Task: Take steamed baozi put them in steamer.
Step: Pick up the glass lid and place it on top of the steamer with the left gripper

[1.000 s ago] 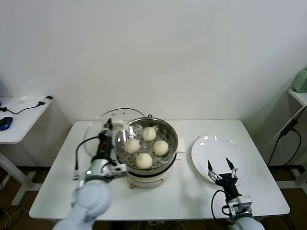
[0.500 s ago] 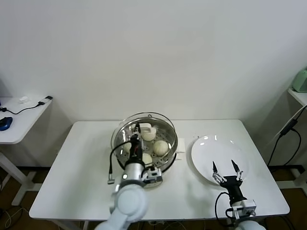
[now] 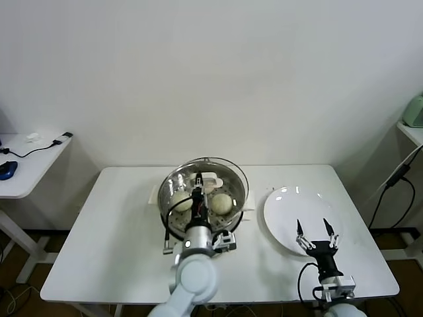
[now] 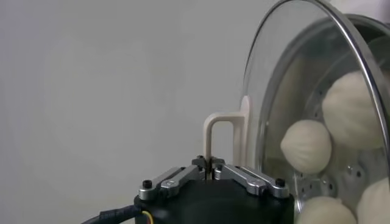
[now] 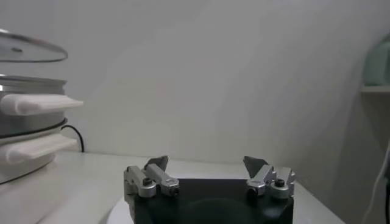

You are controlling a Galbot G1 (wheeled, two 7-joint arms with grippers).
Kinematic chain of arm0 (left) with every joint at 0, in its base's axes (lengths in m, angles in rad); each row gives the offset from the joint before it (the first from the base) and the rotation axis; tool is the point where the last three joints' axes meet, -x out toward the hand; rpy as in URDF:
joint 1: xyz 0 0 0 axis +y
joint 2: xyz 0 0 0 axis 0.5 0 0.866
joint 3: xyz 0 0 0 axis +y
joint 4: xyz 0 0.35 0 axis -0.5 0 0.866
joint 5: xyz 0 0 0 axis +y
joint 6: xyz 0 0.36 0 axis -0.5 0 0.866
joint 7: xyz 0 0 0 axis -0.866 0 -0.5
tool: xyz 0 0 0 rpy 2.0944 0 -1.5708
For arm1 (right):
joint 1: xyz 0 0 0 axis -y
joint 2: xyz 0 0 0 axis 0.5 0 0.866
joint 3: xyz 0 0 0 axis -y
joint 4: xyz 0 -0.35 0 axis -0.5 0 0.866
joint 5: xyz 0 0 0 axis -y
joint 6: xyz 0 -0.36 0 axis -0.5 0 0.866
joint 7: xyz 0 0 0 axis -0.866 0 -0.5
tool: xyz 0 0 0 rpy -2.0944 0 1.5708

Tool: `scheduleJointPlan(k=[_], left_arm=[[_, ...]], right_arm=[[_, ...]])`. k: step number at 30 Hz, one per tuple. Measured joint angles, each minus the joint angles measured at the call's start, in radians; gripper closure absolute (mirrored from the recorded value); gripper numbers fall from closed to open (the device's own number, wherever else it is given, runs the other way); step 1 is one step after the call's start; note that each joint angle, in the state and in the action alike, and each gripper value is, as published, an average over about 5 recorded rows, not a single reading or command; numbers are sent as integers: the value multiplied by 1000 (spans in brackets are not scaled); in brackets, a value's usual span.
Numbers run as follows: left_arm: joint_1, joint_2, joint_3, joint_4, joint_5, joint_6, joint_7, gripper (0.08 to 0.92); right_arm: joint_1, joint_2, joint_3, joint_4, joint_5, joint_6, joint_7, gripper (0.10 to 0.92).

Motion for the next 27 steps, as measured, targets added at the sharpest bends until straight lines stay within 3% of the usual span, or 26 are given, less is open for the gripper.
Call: scheduleJointPlan(k=[22,27], left_arm=[[-4,-3,-14,79,9,-2,-33,870],[-2,-1,-14,79,10,-3,-32,791]], right_arm=[[9,12,-1,-14,-24,45,20,203],[6,13,-1,-14,-27,48,20,203]])
